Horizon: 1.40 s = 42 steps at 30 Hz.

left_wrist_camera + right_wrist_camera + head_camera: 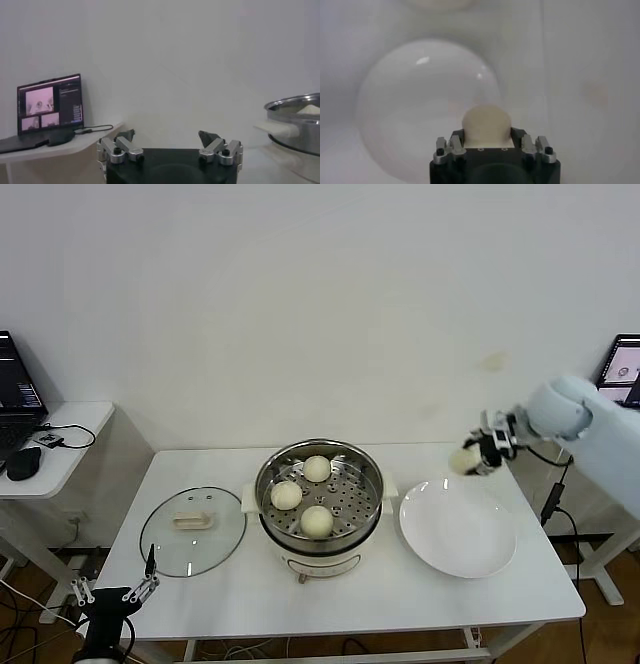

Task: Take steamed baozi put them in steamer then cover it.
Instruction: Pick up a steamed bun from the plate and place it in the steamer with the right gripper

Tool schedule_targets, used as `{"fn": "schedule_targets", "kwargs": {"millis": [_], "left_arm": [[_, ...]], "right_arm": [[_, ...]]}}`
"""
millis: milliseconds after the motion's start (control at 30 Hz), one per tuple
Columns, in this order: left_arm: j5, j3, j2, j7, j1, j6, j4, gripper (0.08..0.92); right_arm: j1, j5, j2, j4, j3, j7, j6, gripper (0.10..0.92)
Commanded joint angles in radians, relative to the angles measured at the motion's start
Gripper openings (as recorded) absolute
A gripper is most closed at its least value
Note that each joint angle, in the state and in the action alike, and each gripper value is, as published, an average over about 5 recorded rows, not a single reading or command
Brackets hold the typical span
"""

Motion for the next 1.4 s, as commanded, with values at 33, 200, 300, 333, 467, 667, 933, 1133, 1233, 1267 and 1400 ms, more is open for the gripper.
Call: {"fn": "schedule_targets", "kwargs": {"millis": [33,200,300,333,467,667,933,1133,1233,1267,1400], "left_arm": [[0.001,-0.002,-0.003,-0.001,0.003,0.001,-0.006,0.823],[0.002,-0.002,-0.009,-0.001,0.005,0.001,-0.011,0.823],[0.003,-0.004,-0.014,-0.001,0.006,0.001,-0.015,0.823],[0.003,-0.005,-0.015,-0.001,0.007,0.000,-0.017,0.823],[0.003,-0.013,-0.020,-0.001,0.012,-0.001,-0.021,0.823],[0.001,-0.018,-0.026,-0.002,0.013,-0.001,-0.027,0.823],[0.001,-0.015,-0.029,-0.002,0.009,-0.002,-0.024,0.823],[0.003,-0.008,-0.032,-0.002,0.006,-0.001,-0.026,0.823],[0.006,-0.003,-0.036,-0.001,0.005,0.000,-0.031,0.823],[0.007,-0.002,-0.037,-0.002,0.006,0.000,-0.032,0.823],[0.009,-0.003,-0.038,-0.003,0.009,0.000,-0.036,0.823]], "right_arm": [[0.313,0.343,0.134,0.161,-0.262,0.105,-0.175,0.593],[0.295,0.460,0.235,0.181,-0.293,0.184,-0.255,0.594],[0.263,0.483,0.280,0.175,-0.314,0.218,-0.285,0.594],[0.248,0.486,0.294,0.169,-0.321,0.227,-0.292,0.594],[0.177,0.473,0.341,0.129,-0.328,0.255,-0.315,0.594],[0.099,0.428,0.389,0.073,-0.319,0.280,-0.347,0.594],[0.044,0.328,0.404,0.032,-0.305,0.283,-0.352,0.594],[0.022,0.301,0.400,0.016,-0.286,0.287,-0.352,0.594],[0.011,0.294,0.402,0.004,-0.277,0.288,-0.351,0.594],[0.007,0.293,0.402,0.001,-0.273,0.290,-0.350,0.594],[-0.009,0.280,0.403,-0.008,-0.255,0.300,-0.347,0.594]]}}
